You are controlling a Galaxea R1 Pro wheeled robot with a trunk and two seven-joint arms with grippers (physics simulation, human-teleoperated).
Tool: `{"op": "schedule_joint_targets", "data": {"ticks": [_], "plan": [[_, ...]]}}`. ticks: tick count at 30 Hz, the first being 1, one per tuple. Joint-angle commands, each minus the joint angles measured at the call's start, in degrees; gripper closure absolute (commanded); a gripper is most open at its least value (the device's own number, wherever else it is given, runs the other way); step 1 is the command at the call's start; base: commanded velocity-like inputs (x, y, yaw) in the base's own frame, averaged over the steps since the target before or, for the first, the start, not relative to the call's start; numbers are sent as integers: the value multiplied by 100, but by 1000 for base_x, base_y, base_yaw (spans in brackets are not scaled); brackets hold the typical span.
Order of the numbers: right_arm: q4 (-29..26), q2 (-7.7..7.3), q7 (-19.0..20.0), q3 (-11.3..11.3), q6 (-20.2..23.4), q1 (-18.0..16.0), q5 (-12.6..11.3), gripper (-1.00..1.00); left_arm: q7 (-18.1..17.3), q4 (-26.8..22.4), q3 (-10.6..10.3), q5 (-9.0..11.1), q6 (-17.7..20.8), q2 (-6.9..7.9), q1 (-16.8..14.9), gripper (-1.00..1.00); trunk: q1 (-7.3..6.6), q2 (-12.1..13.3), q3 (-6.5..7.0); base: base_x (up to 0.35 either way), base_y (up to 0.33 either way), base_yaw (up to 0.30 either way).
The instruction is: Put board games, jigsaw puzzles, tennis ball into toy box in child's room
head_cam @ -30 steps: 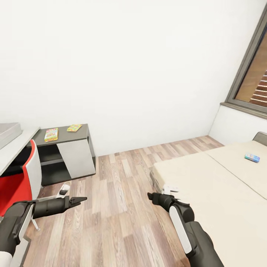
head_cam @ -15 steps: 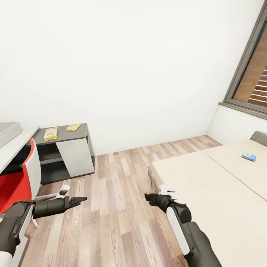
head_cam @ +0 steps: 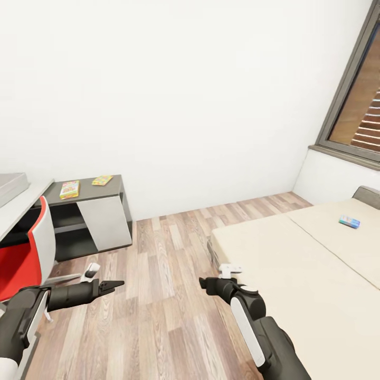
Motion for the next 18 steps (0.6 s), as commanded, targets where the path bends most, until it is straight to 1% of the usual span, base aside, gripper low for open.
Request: {"op": "schedule_joint_targets", "data": {"ticks": [1,8,13,18], "plan": [[-6,-1,-55,7,18,-5,-60,-100,-18,-1,4,1,58,0,-5,-100,3,-12,-12,-19,-47,0],[-6,-1,-55,11,18,-6,-60,-100,-16,-1,4,2,58,-26,-5,-100,3,-12,-12,-19,-15,0],[-6,-1,-55,12,18,-9,-60,-100,-16,-1,4,-4,58,-69,-5,-100,3,-12,-12,-135,-2,0],[-6,-1,-55,16,18,-8,-60,-100,-16,-1,4,-8,58,-77,-5,-100,3,-12,-12,-56,0,0]]}}
